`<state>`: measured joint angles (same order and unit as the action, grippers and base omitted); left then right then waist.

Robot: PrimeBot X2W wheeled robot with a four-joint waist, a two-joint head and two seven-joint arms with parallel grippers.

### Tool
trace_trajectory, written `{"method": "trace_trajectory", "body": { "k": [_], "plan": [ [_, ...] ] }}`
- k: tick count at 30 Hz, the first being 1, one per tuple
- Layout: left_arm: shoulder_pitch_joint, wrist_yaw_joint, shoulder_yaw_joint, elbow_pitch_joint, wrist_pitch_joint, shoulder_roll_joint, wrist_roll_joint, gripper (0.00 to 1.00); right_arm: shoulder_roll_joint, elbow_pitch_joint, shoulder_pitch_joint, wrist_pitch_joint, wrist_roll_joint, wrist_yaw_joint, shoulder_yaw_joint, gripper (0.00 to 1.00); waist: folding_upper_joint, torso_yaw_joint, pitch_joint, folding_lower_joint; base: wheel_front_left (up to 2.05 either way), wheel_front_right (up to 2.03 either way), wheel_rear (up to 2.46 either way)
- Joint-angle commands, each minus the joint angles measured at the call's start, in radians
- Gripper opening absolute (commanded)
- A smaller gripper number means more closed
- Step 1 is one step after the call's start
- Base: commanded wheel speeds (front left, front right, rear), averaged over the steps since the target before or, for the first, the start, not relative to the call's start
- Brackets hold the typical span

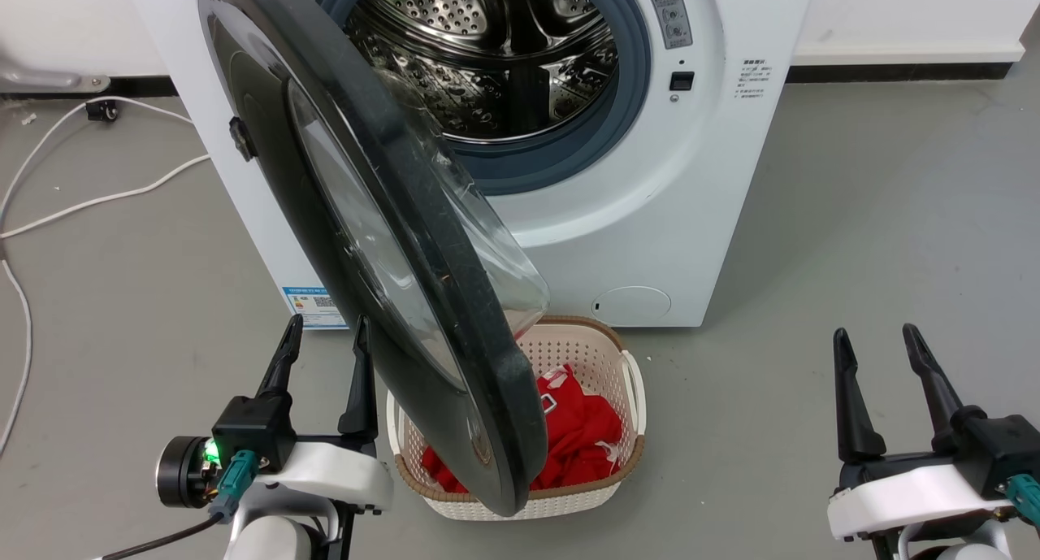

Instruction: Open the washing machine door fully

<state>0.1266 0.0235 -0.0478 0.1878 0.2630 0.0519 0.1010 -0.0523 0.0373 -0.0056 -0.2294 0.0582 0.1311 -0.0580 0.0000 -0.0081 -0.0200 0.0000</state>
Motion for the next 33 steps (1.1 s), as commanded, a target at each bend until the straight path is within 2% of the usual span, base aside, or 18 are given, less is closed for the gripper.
{"method": "trace_trajectory", "body": {
  "k": [1,15,16,17,18,19,26,33],
  "plan": [
    [0.0,0.003,0.003,-0.003,0.002,0.0,-0.006,1.0,0.003,0.011,0.002,-0.008,0.008,-0.001,0.0,1.0,0.0,-0.001,-0.002,0.0,0.0,0.0,0.0],
    [-0.002,0.009,0.005,0.003,0.002,-0.001,-0.004,1.0,0.004,0.066,-0.034,-0.03,0.029,-0.001,-0.01,1.0,0.0,-0.002,0.002,0.0,0.0,0.0,0.0],
    [-0.004,0.011,0.005,0.004,0.002,-0.001,-0.002,0.65,0.004,0.069,-0.033,-0.031,0.028,-0.001,-0.011,1.0,0.0,-0.002,0.002,0.0,0.0,0.0,0.0],
    [-0.005,0.009,0.004,0.005,0.002,-0.001,-0.002,0.36,0.004,0.07,-0.033,-0.031,0.028,-0.001,-0.011,1.0,0.0,-0.003,0.003,0.0,0.0,0.0,0.0],
    [-0.005,0.01,0.004,0.005,0.002,-0.001,-0.002,0.02,0.004,0.07,-0.033,-0.032,0.029,-0.001,-0.011,1.0,0.0,-0.003,0.003,0.0,0.0,0.0,0.0],
    [-0.005,0.011,0.004,0.005,0.002,-0.001,-0.001,0.0,0.004,0.072,-0.033,-0.032,0.029,-0.001,-0.01,1.0,0.0,-0.003,0.003,0.0,0.0,0.0,0.0],
    [0.01,0.01,0.008,-0.006,0.002,-0.001,0.007,0.0,0.004,0.073,-0.038,-0.034,0.026,-0.001,-0.008,1.0,0.0,-0.003,-0.003,0.0,0.0,0.0,0.0],
    [0.048,0.013,0.019,-0.153,0.002,-0.001,0.025,0.0,0.004,0.071,-0.04,-0.034,0.025,-0.001,-0.01,1.0,0.0,0.003,-0.006,0.0,0.0,0.0,0.0]
  ]
}}
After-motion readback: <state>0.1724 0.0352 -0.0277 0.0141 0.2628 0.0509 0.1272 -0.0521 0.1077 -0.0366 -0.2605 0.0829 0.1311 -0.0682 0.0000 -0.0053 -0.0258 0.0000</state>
